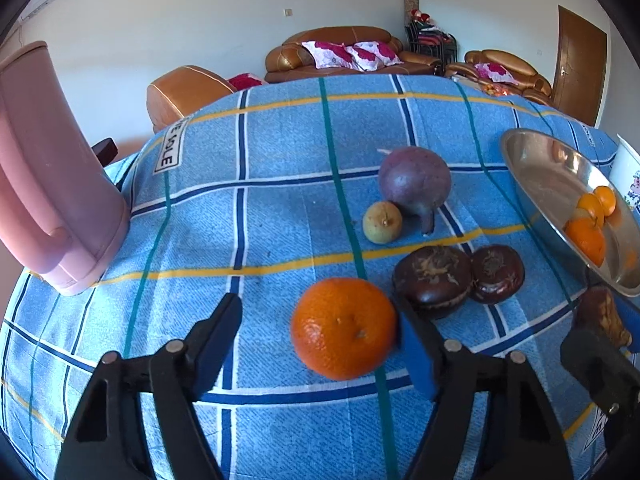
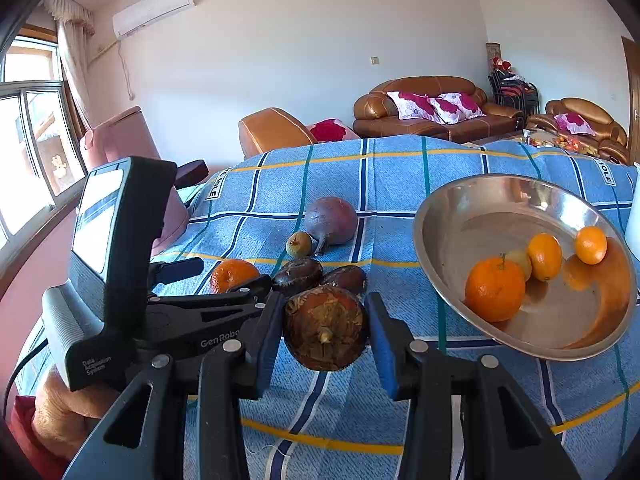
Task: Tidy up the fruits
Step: 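Grasp a rough brown fruit with the right tool while the left grasps an orange, then carry the brown fruit and the orange over the steel plate with both tools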
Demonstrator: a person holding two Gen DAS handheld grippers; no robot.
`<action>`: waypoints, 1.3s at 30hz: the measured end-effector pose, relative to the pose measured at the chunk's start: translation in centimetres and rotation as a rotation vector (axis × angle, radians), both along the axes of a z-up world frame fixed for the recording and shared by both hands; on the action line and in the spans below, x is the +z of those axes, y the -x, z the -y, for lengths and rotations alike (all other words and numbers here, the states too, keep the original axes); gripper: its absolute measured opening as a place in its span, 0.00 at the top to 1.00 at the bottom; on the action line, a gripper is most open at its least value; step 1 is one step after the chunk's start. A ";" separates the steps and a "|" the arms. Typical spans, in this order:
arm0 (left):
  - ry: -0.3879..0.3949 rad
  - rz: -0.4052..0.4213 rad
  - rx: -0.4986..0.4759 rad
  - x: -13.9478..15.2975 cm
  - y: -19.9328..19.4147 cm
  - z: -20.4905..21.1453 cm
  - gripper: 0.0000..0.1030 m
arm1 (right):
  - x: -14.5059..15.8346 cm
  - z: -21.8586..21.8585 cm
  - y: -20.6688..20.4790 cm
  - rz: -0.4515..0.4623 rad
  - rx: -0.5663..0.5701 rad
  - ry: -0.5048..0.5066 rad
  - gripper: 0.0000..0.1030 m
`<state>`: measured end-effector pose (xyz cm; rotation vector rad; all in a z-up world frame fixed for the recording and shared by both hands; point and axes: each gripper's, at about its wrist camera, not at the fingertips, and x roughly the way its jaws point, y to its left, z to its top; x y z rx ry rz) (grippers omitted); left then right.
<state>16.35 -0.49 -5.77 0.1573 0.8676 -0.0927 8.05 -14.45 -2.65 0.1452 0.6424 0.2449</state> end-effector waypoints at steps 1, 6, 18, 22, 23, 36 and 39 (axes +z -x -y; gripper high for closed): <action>0.007 -0.022 -0.004 -0.3 -0.3 -0.1 0.30 | 0.0 0.1 0.0 -0.004 -0.001 -0.003 0.58; 0.059 -0.031 -0.035 -0.1 -0.4 -0.2 0.53 | -0.1 0.2 -0.2 -0.014 -0.003 -0.009 0.58; 0.017 0.265 0.095 3.4 3.8 -1.3 0.53 | 1.3 -0.5 1.9 0.161 -0.062 0.093 0.58; -0.011 0.354 0.116 4.2 5.0 -1.3 0.53 | 1.8 -1.1 2.7 0.245 -0.102 0.187 0.58; -0.013 0.375 0.119 4.5 5.2 -1.2 0.53 | 1.8 -1.2 2.8 0.257 -0.108 0.204 0.58; 0.037 0.433 0.110 5.1 7.5 -0.4 0.53 | 2.3 -0.1 2.5 0.276 -0.158 0.257 0.58; 0.038 0.436 0.102 5.1 8.0 0.2 0.53 | 2.3 0.1 2.6 0.273 -0.155 0.269 0.58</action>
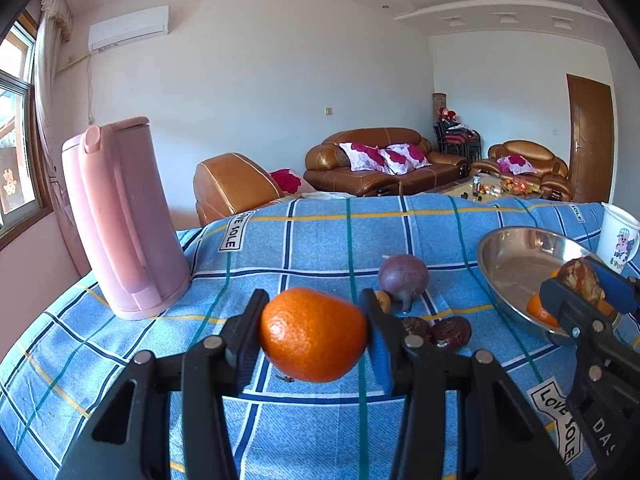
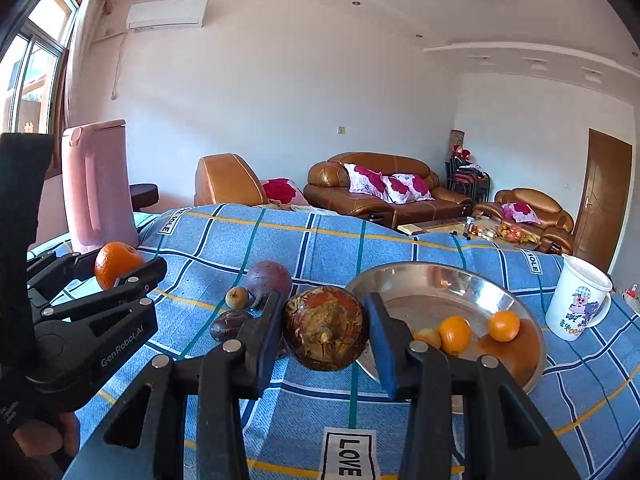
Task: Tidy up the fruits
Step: 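Carry the brown fruit and the orange over the steel plate with both tools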
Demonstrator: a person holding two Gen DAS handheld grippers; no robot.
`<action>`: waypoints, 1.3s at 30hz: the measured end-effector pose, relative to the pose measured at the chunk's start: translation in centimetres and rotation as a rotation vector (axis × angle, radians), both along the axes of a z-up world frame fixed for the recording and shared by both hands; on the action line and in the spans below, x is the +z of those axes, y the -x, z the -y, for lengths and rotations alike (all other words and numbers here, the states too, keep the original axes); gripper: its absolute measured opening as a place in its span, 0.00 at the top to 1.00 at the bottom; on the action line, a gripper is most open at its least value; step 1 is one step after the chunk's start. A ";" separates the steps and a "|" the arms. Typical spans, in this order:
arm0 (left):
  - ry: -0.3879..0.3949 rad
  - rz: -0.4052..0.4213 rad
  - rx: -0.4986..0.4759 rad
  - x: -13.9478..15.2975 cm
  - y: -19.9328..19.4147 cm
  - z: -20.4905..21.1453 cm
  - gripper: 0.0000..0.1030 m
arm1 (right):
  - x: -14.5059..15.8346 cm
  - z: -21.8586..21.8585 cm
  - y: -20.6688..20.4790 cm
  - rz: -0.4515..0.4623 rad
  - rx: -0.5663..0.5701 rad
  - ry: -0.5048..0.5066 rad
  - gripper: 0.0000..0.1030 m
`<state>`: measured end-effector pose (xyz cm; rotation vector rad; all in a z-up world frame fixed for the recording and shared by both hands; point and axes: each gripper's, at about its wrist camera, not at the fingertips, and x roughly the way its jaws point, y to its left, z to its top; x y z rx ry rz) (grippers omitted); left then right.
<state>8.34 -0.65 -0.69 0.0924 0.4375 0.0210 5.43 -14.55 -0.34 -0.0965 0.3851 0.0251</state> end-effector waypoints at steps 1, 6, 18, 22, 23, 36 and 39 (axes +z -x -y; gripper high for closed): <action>-0.005 -0.001 -0.004 -0.1 0.2 0.2 0.53 | 0.0 0.2 0.1 -0.001 -0.001 0.000 0.58; -0.022 0.000 -0.010 -0.1 0.9 1.2 0.53 | 0.0 1.4 0.6 -0.002 -0.015 0.005 0.58; -0.035 -0.019 -0.049 -0.2 1.7 4.4 0.53 | 0.1 5.2 1.4 -0.003 -0.070 0.002 0.58; -0.041 -0.022 -0.065 -0.2 1.8 5.7 0.53 | 0.1 6.3 1.5 -0.004 -0.088 0.002 0.58; -0.039 -0.022 -0.069 -0.2 1.8 5.9 0.53 | 0.1 6.7 1.5 -0.004 -0.092 0.001 0.58; -0.015 -0.056 -0.111 -0.4 1.0 8.8 0.53 | 0.3 10.2 1.0 -0.004 -0.143 0.000 0.58; -0.012 -0.057 -0.119 -0.3 0.8 9.5 0.53 | 0.3 11.1 0.8 -0.003 -0.160 0.000 0.58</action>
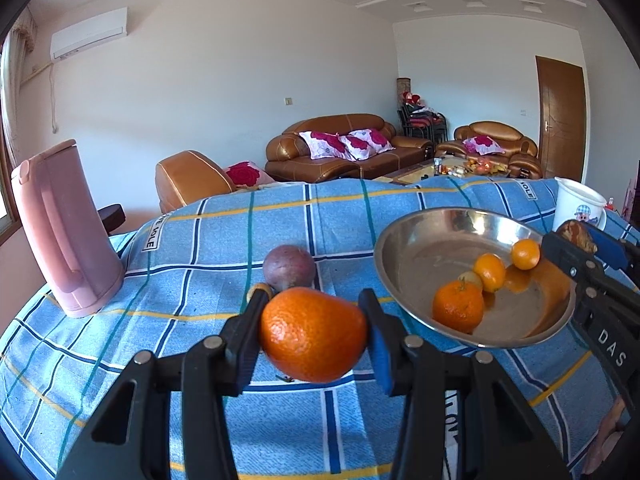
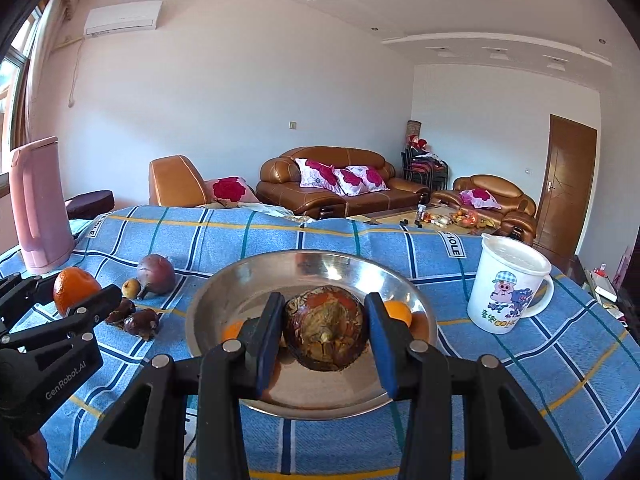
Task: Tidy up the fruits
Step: 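Carry the brown fruit and the orange over the steel plate with both tools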
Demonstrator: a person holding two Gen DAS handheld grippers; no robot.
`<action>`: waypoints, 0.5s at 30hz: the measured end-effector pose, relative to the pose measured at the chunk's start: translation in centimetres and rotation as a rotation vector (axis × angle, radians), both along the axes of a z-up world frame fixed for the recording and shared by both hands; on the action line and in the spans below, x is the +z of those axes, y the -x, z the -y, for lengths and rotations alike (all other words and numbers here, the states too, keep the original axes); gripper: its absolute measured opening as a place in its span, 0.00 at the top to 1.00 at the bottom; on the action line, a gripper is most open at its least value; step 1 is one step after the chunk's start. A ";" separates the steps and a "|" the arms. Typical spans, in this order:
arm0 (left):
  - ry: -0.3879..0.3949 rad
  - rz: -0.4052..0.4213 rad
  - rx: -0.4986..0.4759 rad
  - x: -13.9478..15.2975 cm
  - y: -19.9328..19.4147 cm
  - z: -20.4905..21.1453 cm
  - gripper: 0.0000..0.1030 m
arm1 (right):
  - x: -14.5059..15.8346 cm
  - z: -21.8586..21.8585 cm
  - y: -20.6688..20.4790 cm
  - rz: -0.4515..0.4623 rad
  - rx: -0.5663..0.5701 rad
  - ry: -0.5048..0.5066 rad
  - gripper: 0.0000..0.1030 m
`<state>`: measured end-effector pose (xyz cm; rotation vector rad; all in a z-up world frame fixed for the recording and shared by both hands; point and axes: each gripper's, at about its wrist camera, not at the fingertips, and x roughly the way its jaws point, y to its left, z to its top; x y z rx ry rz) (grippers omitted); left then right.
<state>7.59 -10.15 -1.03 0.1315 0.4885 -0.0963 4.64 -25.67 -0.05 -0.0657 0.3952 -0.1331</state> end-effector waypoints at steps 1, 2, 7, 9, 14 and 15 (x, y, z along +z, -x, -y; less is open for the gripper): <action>0.000 0.000 -0.003 0.0 -0.1 0.1 0.53 | 0.0 0.3 -0.1 -0.001 -0.005 0.000 0.58; 0.001 0.000 -0.006 0.0 -0.1 0.4 0.53 | 0.0 0.5 -0.2 -0.001 -0.011 0.000 0.58; 0.010 -0.004 -0.030 0.0 -0.5 1.4 0.53 | 0.1 2.3 -0.6 -0.004 -0.049 -0.009 0.58; 0.009 -0.009 -0.040 0.0 -0.8 1.9 0.53 | 0.1 3.0 -0.8 -0.004 -0.065 -0.009 0.58; 0.010 -0.012 -0.067 0.0 -1.8 3.5 0.53 | 0.0 4.9 -1.3 -0.017 -0.101 -0.035 0.58; 0.011 -0.015 -0.071 0.0 -2.0 3.8 0.53 | 0.0 5.2 -1.4 -0.018 -0.105 -0.039 0.58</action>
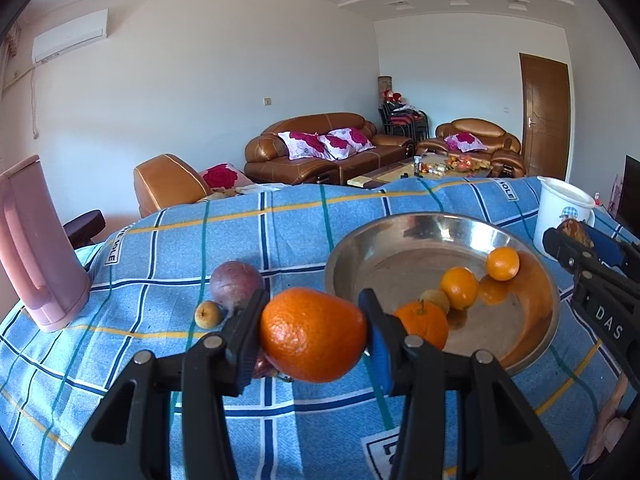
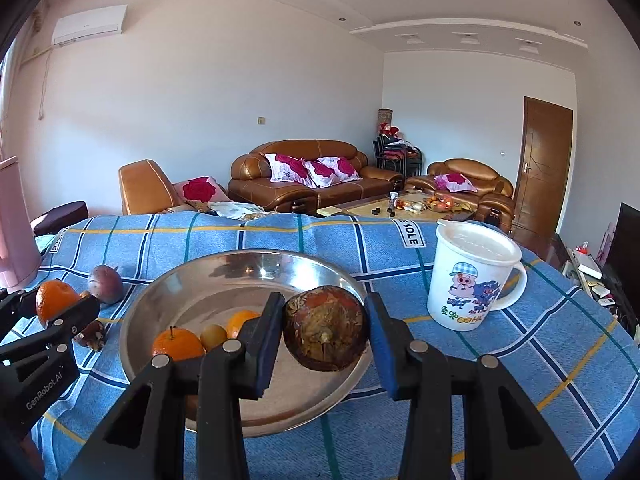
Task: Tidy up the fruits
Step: 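Carry the brown fruit and the orange over the steel plate with both tools, then lower both fruits into the steel plate and open both tools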
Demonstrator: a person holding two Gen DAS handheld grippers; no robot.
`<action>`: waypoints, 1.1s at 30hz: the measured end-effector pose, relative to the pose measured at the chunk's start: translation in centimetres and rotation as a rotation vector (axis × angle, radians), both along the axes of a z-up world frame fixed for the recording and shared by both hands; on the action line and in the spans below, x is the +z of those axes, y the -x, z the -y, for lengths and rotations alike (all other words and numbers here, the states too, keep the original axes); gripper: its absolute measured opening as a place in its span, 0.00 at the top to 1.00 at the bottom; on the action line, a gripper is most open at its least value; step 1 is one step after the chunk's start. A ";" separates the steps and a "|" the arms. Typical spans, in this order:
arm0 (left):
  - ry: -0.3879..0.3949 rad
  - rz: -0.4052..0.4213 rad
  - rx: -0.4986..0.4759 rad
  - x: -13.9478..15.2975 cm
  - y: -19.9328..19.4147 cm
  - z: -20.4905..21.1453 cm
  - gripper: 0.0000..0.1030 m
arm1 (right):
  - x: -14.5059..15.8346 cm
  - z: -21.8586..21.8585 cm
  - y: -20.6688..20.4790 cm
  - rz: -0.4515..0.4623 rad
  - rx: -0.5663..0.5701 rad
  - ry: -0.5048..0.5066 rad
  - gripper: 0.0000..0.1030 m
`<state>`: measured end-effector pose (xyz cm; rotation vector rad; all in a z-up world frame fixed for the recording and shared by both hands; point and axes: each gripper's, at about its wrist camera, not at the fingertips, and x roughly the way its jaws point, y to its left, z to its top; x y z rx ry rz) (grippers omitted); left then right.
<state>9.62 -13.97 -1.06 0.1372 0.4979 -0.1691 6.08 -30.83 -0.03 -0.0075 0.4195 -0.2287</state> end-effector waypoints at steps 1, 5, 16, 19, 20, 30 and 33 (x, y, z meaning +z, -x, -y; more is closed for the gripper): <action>0.003 -0.002 -0.003 0.0 -0.2 0.3 0.53 | 0.0 0.3 -0.1 -0.001 -0.005 -0.005 0.58; 0.006 -0.008 -0.011 0.0 -1.1 1.4 0.53 | -0.1 1.1 -0.8 -0.010 -0.017 -0.017 0.58; 0.013 -0.052 0.003 -0.5 -5.4 3.3 0.53 | -0.8 0.7 -3.2 -0.087 0.089 -0.046 0.58; 0.013 -0.066 0.002 -0.6 -6.2 3.7 0.54 | -1.3 0.9 -4.1 -0.129 0.112 -0.075 0.58; 0.010 -0.070 0.000 -0.7 -6.5 4.0 0.54 | -1.4 1.0 -4.4 -0.142 0.120 -0.088 0.58; -0.038 -0.142 -0.019 -1.5 -9.1 5.9 0.54 | -2.4 0.2 -5.9 -0.240 0.194 -0.109 0.58; -0.046 -0.176 -0.025 -1.9 -9.7 6.3 0.54 | -3.0 0.4 -6.6 -0.289 0.205 -0.136 0.58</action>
